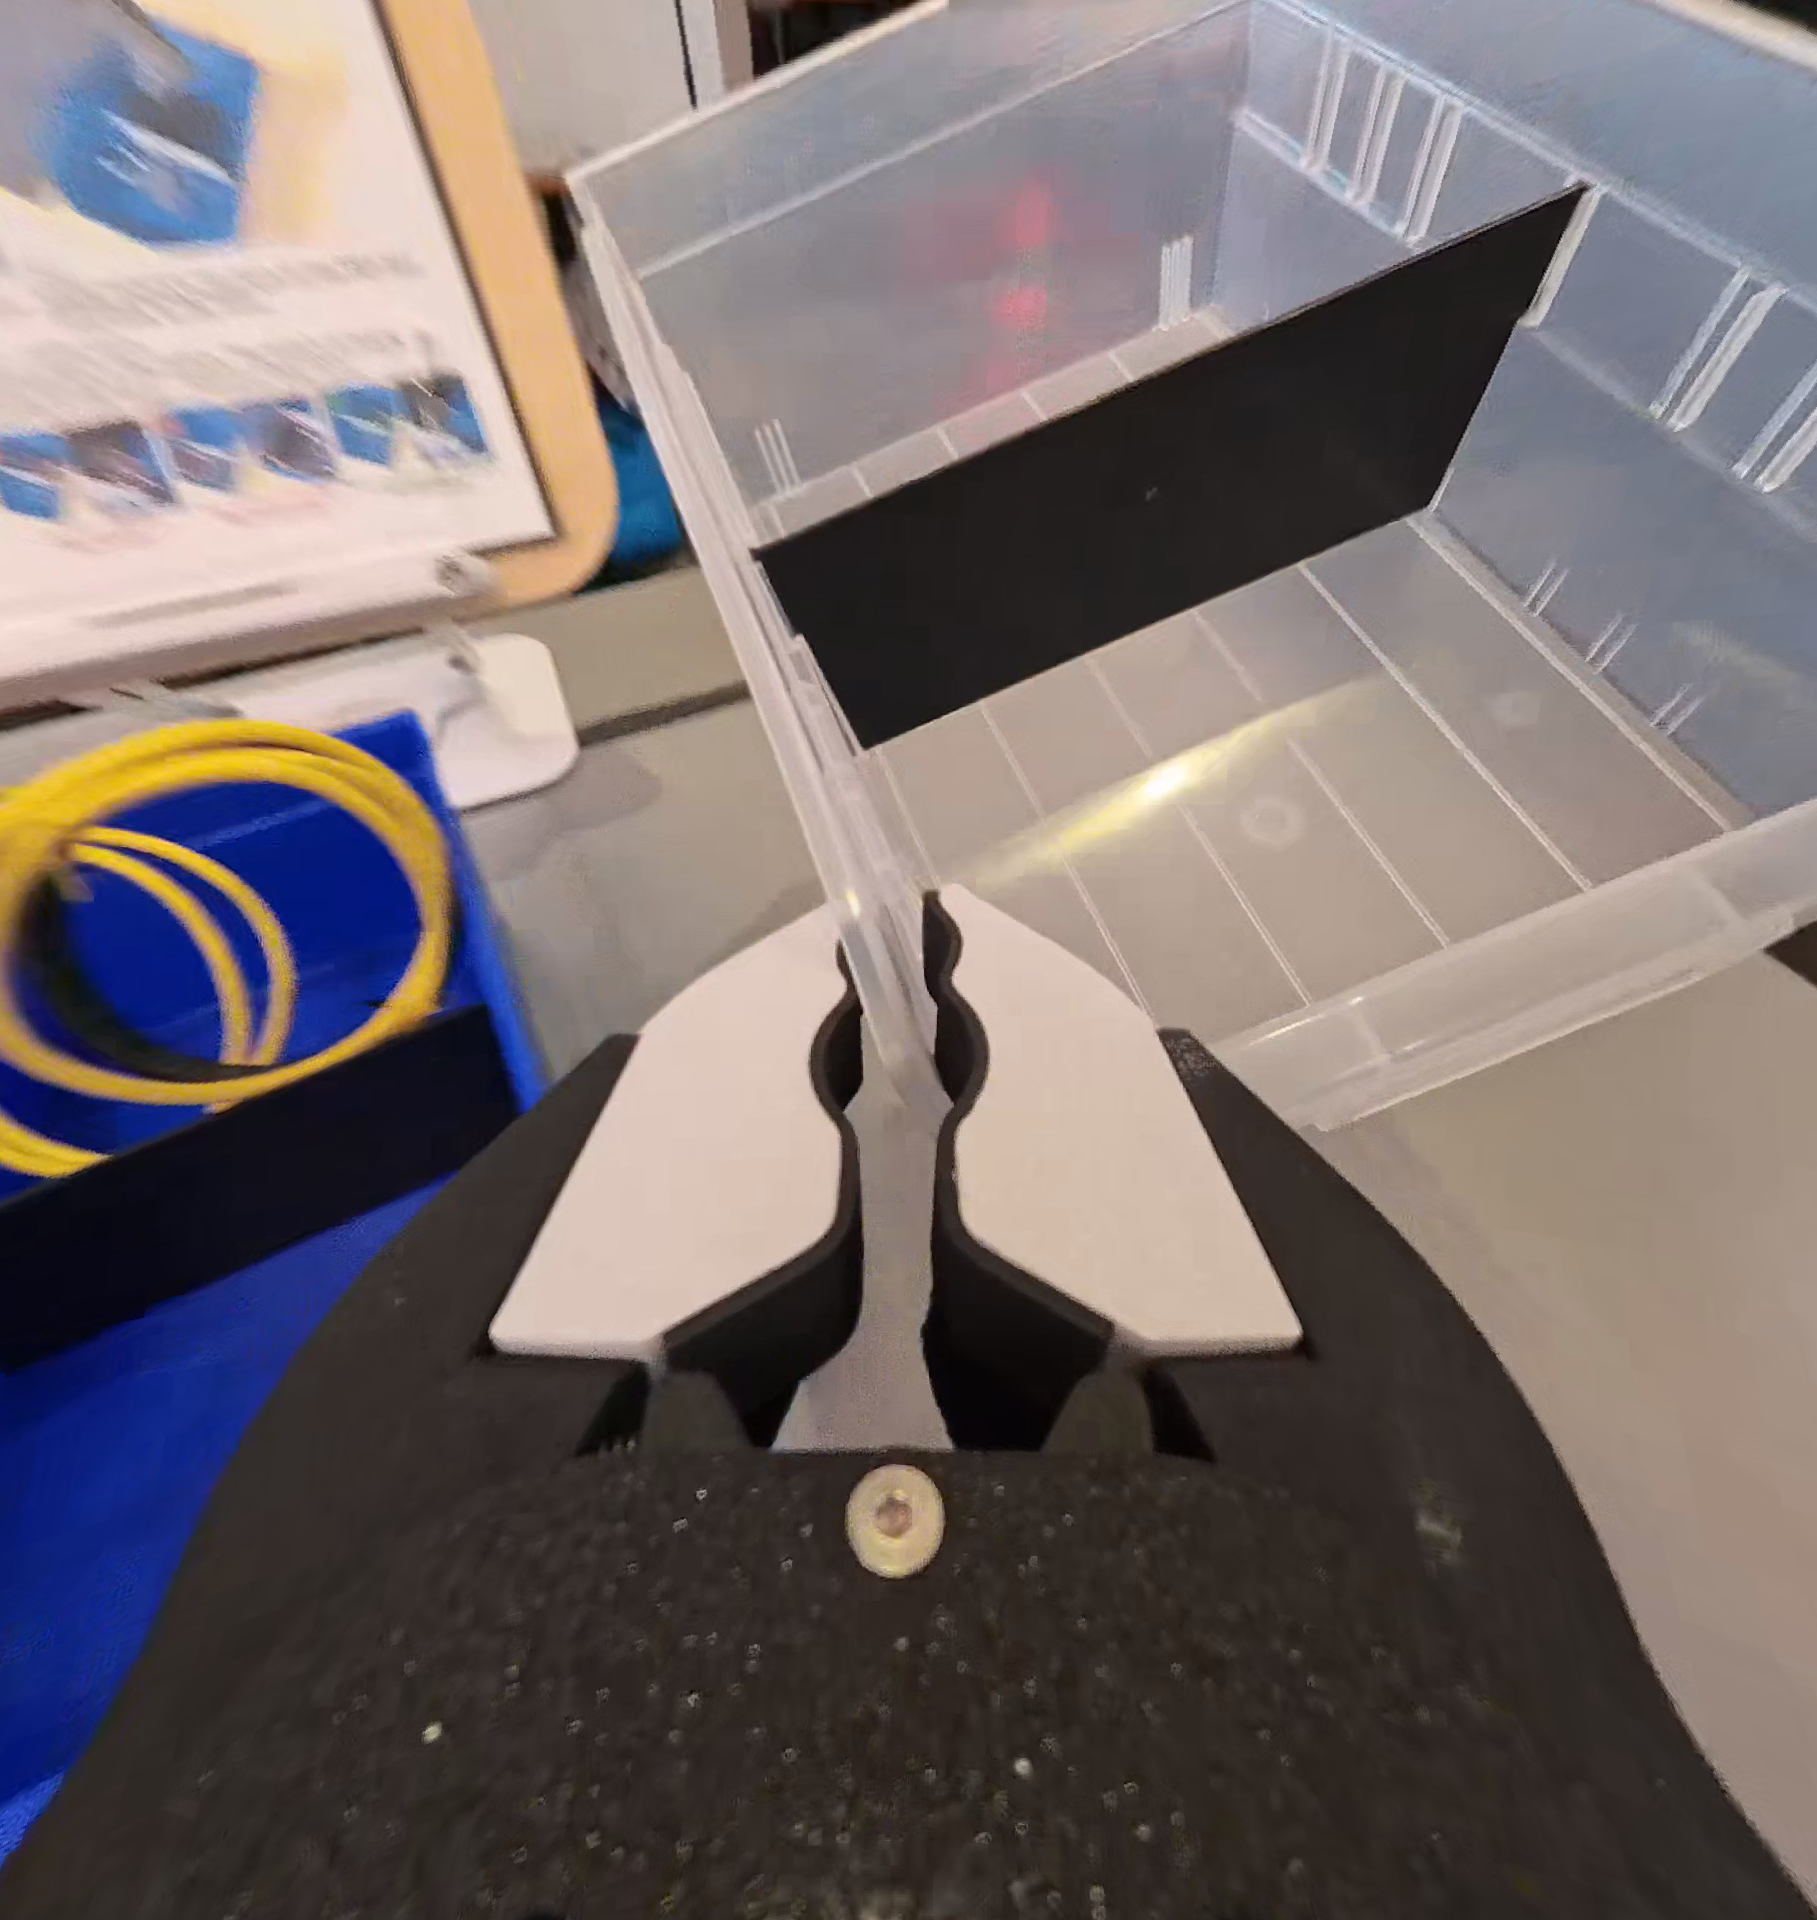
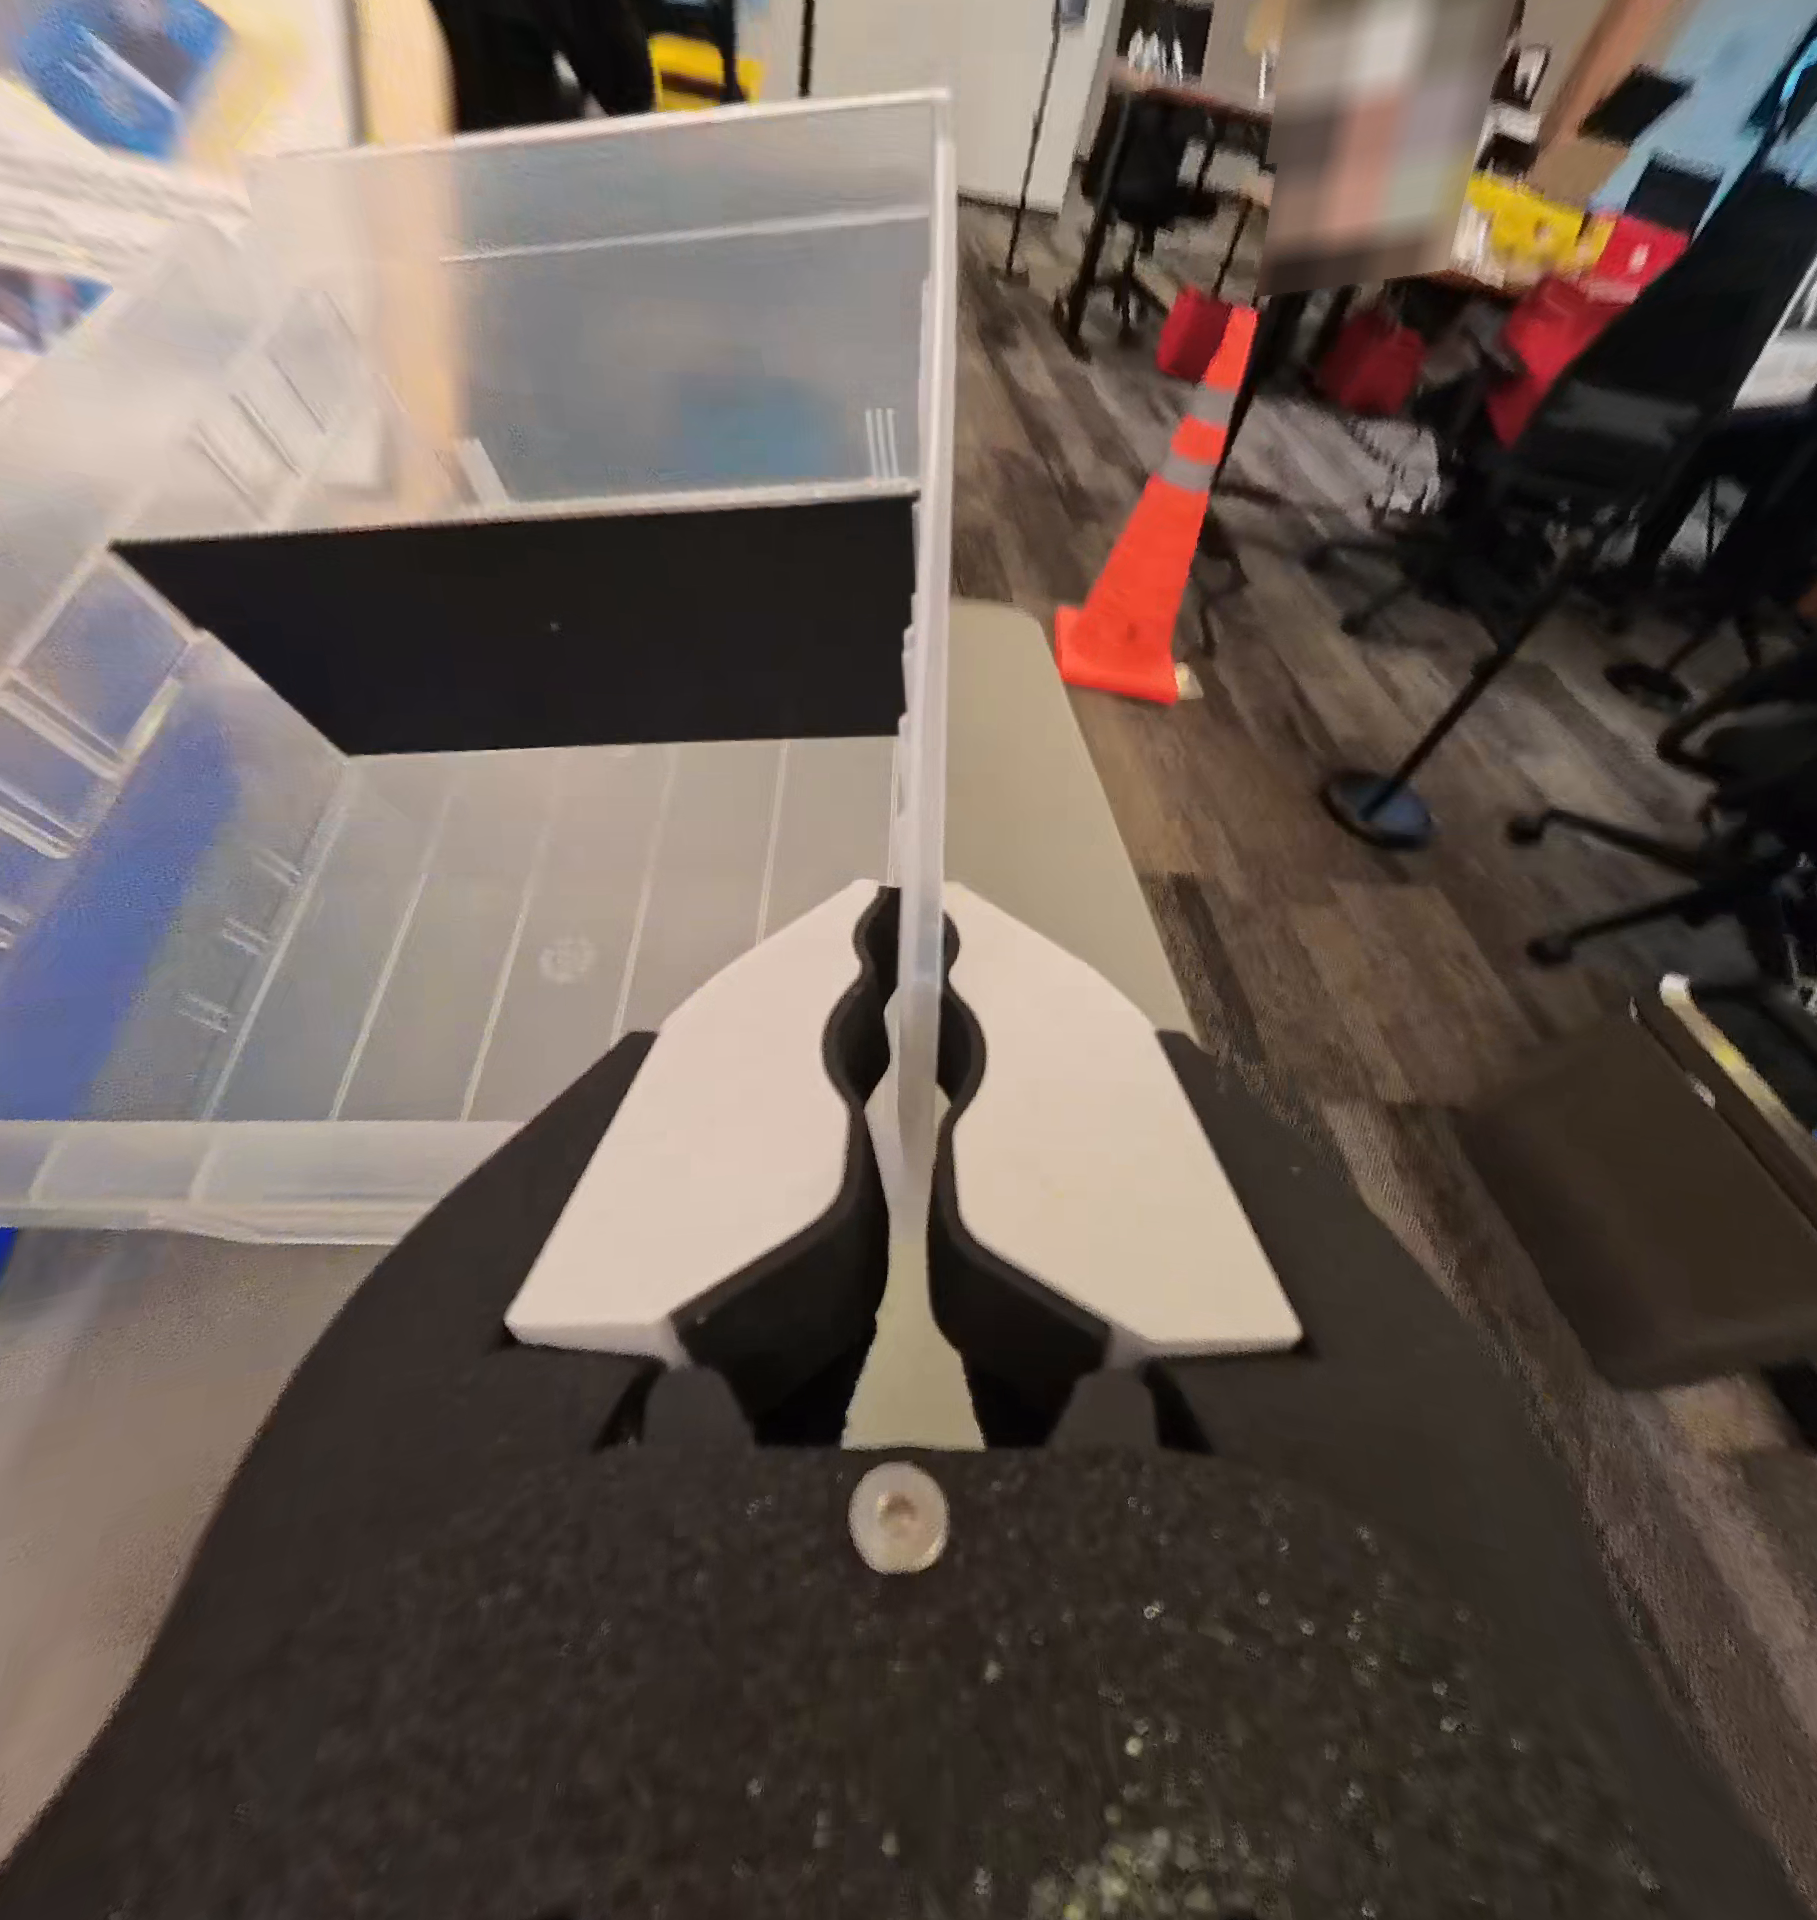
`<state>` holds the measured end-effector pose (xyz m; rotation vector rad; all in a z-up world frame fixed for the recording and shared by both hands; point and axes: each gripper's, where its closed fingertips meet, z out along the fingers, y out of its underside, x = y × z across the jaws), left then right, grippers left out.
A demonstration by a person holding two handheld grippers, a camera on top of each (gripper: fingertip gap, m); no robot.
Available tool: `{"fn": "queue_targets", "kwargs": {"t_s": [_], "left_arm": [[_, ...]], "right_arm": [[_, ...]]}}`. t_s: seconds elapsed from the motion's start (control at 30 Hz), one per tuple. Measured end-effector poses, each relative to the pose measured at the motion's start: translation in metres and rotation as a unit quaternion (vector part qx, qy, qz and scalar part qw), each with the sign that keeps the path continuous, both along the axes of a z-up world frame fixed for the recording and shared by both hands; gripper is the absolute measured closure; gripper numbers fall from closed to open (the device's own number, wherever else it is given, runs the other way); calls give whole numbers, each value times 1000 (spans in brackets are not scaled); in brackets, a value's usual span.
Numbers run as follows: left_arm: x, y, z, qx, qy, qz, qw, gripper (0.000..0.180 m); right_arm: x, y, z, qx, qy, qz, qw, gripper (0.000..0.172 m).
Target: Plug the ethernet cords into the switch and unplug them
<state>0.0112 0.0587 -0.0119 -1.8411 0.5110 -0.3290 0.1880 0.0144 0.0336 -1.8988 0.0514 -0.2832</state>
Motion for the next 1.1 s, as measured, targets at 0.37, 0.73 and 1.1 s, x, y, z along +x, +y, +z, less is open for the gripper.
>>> {"fn": "queue_targets", "kwargs": {"t_s": [0.37, 0.73, 1.1], "left_arm": [[36, 23, -94, -66, 73, 20, 995, 169], [52, 14, -117, -94, 58, -37, 993, 156], [-45, -6, -35, -15, 48, -73, 996, 135]], "right_arm": [[47, 47, -141, -77, 125, 45, 988, 170], [60, 54, -167, -78, 143, 48, 985, 169], [76, 32, -128, -27, 86, 22, 996, 140]]}}
